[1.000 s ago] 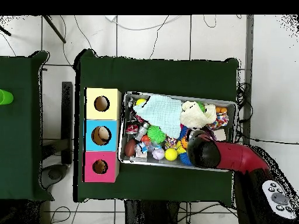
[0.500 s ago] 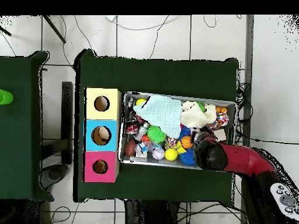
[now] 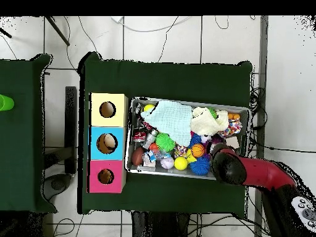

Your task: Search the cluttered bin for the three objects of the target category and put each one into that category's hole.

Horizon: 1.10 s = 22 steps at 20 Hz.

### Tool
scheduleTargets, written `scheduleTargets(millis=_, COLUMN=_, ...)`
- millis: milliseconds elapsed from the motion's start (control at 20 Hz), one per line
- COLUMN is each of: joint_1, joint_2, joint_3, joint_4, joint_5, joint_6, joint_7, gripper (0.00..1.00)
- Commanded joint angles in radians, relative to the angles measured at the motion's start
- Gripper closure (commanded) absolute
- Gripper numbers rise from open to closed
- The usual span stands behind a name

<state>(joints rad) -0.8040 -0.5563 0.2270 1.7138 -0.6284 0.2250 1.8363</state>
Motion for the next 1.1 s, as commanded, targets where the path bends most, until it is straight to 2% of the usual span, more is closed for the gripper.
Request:
scheduleTargets(millis=50, joint_1=0.036, joint_2=0.040, joint_3=0.059, joint_4=0.030, joint_5=-0.103, joint_6=-0.085, joint_7=-0.017, gripper=0.00)
scheduleTargets(millis=600, joint_1=0.043, joint_2=0.047, joint_3=0.056, joint_4=0.023, joint_5=-0.131, joint_6=-0.089, joint_7=0.000, gripper=0.00)
scheduleTargets(millis=1100, joint_1=0.011, joint_2=0.050, joint_3=0.087, joint_4=0.034, joint_5=-0.128, joint_6=-0.084, joint_7=-0.017, gripper=0.00)
